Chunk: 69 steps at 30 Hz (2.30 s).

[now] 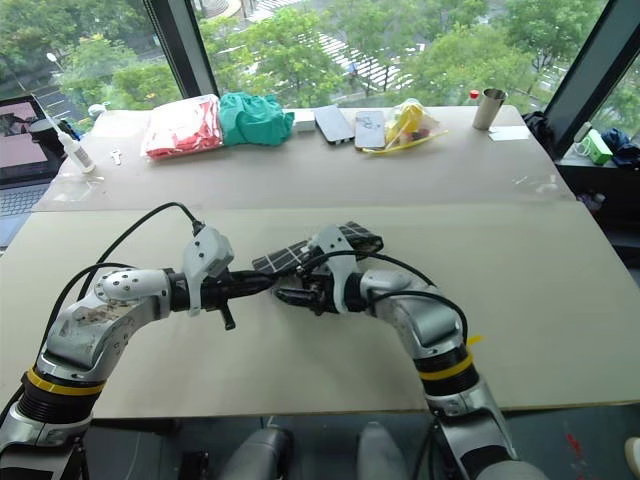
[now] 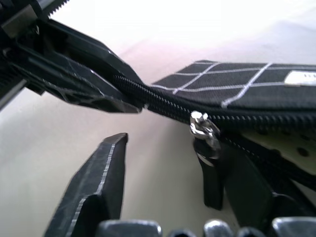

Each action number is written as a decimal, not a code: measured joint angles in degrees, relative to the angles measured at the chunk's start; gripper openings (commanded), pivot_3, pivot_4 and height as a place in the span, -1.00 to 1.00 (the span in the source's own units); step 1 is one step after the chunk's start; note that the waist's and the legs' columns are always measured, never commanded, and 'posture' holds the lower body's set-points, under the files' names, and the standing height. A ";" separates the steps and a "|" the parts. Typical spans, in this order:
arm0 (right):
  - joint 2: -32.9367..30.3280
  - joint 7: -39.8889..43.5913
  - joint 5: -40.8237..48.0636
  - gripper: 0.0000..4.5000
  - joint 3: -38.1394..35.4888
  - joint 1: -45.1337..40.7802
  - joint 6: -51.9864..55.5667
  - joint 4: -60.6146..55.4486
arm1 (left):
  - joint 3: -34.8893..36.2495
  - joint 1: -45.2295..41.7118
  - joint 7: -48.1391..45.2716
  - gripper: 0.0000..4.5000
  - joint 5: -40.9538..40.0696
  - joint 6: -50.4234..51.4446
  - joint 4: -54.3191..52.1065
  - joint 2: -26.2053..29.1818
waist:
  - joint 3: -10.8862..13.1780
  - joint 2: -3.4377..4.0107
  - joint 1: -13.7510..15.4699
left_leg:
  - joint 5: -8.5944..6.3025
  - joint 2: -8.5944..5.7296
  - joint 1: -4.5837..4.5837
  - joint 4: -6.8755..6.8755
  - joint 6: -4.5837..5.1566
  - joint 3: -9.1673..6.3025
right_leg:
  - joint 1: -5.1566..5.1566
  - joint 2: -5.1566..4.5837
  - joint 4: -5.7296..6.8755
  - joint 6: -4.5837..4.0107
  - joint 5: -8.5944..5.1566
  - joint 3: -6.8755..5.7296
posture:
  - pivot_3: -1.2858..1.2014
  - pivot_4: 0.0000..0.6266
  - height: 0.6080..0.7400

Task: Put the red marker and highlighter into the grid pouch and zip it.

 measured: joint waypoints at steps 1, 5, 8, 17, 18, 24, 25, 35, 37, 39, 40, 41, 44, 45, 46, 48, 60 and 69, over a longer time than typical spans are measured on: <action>-0.23 -0.01 0.05 -0.32 -0.10 -0.01 0.00 0.00 | 0.00 0.00 0.01 -1.00 0.00 0.00 0.00 0.00 | 0.00 0.00 -0.01 | 0.00 0.00 0.00 0.00 0.00 0.00 | 0.00 0.00 0.00 0.00 0.00 0.00 | 0.03 -0.52 1.00; -1.45 0.08 0.10 -0.94 -0.52 -0.57 -0.27 0.01 | 0.00 0.07 0.02 -1.00 -0.01 0.00 0.00 0.00 | 0.00 0.00 -0.06 | 0.00 0.01 0.00 -0.01 0.00 0.00 | -0.02 0.00 0.02 0.00 0.00 0.00 | 0.03 -0.52 1.00; -2.09 0.35 0.14 -0.97 -1.13 -0.98 -0.66 0.00 | 0.00 0.08 0.04 -1.00 -0.02 0.00 -0.01 0.00 | 0.00 0.00 -0.03 | 0.00 0.01 0.00 -0.01 0.00 0.00 | -0.01 0.00 0.02 0.00 0.00 0.00 | 0.03 -0.52 1.00; -4.97 1.21 0.23 -0.97 -2.08 -2.01 -1.20 0.16 | -0.01 0.06 0.22 -1.00 -0.14 0.00 -0.30 -0.12 | 0.00 0.00 -0.01 | 0.00 0.00 -0.01 -0.01 0.00 0.01 | -0.02 0.00 0.01 0.00 0.00 0.01 | 0.03 -0.52 1.00; -6.32 1.75 0.07 -0.97 -1.90 -2.60 -1.23 0.21 | -0.06 0.02 0.25 -1.00 -0.14 0.00 -0.31 -0.25 | 0.00 0.00 -0.01 | 0.00 0.00 -0.02 -0.01 0.00 0.02 | -0.02 0.00 0.00 0.00 0.00 0.01 | 0.03 -0.52 1.00; -23.48 10.57 -5.78 -0.97 1.24 -5.70 -10.83 0.53 | -0.11 0.10 0.26 -1.00 -0.33 0.00 -0.99 -0.46 | 0.00 0.00 0.27 | 0.00 -0.04 -0.05 0.00 0.01 0.05 | 0.04 -0.04 -0.14 0.00 0.00 -0.02 | 0.03 -0.52 1.00; -25.52 11.92 -7.14 -0.97 1.82 -6.13 -13.03 1.13 | -0.11 0.10 0.27 -1.00 -0.39 0.00 -1.08 -0.46 | 0.00 0.00 0.22 | 0.00 -0.03 -0.03 0.00 0.01 0.06 | 0.04 -0.04 -0.14 0.00 0.00 -0.02 | 0.03 -0.52 1.00; -32.34 18.73 -20.39 -0.97 6.73 -10.39 -37.84 20.22 | -0.38 0.02 0.52 -1.00 -0.72 0.00 -1.12 -0.78 | 0.01 -0.02 0.04 | -0.01 0.03 -0.04 -0.02 0.02 0.11 | 0.04 -0.01 -0.17 0.00 0.00 0.01 | 0.03 -0.52 1.00; -32.34 19.72 -21.11 -0.97 7.04 -10.33 -40.39 21.78 | -0.38 0.02 0.52 -1.00 -0.76 0.00 -1.11 -0.77 | 0.01 -0.02 0.04 | -0.01 0.03 -0.06 -0.02 0.02 0.11 | 0.04 -0.02 -0.19 0.00 0.00 0.01 | 0.03 -0.52 1.00; -32.32 20.41 -22.43 -0.97 7.39 -10.27 -42.49 23.03 | -0.38 0.03 0.51 -1.00 -0.87 0.00 -1.12 -0.76 | 0.01 -0.02 0.06 | -0.01 0.02 -0.06 -0.02 0.02 0.12 | 0.04 -0.03 -0.20 0.00 0.00 0.02 | 0.03 -0.52 1.00; -32.15 20.47 -22.60 -0.97 7.40 -10.28 -43.22 23.50 | -0.38 0.05 0.51 -1.00 -0.88 0.00 -1.12 -0.76 | 0.01 -0.02 0.05 | -0.01 0.02 -0.06 -0.01 0.01 0.12 | 0.05 -0.03 -0.20 0.00 0.00 0.02 | 0.03 -0.52 1.00; -32.02 20.59 -22.64 -0.97 7.39 -10.26 -43.57 23.75 | -0.38 0.11 0.51 -1.00 -0.87 -0.01 -1.12 -0.72 | 0.01 -0.02 0.05 | -0.01 0.02 -0.06 -0.01 0.01 0.11 | 0.05 -0.03 -0.20 0.00 0.00 0.02 | 0.03 -0.52 1.00; -31.84 21.27 -22.66 -0.62 6.91 -9.53 -43.83 23.55 | -0.21 0.84 0.22 -1.00 -0.86 -1.04 -1.09 -0.58 | 0.01 -0.02 0.08 | -0.01 0.02 -0.05 -0.02 0.01 0.11 | 0.05 -0.03 -0.20 0.00 0.00 0.01 | 0.03 -0.52 1.00; -32.01 21.51 -22.73 -0.45 6.50 -8.70 -43.80 23.48 | 0.20 1.55 -0.15 -1.00 -0.79 -2.05 -0.94 -0.50 | 0.01 -0.02 0.11 | -0.01 0.02 -0.06 -0.02 0.01 0.11 | 0.05 -0.03 -0.21 0.00 0.00 0.01 | 0.03 -0.52 1.00; -32.04 21.64 -22.67 -0.29 6.14 -8.03 -43.71 23.31 | 0.32 1.99 -0.56 -1.00 -0.61 -3.21 -0.76 -0.39 | 0.01 -0.02 0.14 | -0.01 0.02 -0.06 -0.02 0.01 0.11 | 0.06 -0.03 -0.21 0.00 0.00 0.01 | 0.03 -0.52 1.00; -32.73 23.16 -21.61 0.00 4.59 -5.01 -42.30 20.58 | 0.22 2.93 -2.80 -1.00 0.39 -8.61 0.67 -0.37 | 0.01 -0.02 0.27 | -0.01 0.01 -0.07 -0.02 0.01 0.11 | 0.05 -0.04 -0.22 0.00 0.00 0.01 | 0.03 -0.52 1.00; -43.48 30.38 -11.03 1.00 -8.31 9.32 -31.70 6.28 | -0.28 3.21 -18.20 -0.51 6.28 -39.34 20.88 1.04 | 0.01 -0.01 0.97 | -0.01 -0.02 -0.02 0.01 0.02 0.17 | 0.14 -0.10 -0.30 0.00 0.00 0.00 | 0.03 -0.52 1.00; -45.38 30.56 -8.82 1.00 -13.19 9.69 -31.59 9.54 | 3.08 4.30 -19.99 0.74 -4.53 -29.96 13.42 1.14 | 0.02 -0.02 0.39 | -0.03 0.02 -0.03 0.03 0.06 0.16 | 0.12 -0.09 -0.23 0.01 0.00 0.00 | 0.03 -0.52 1.00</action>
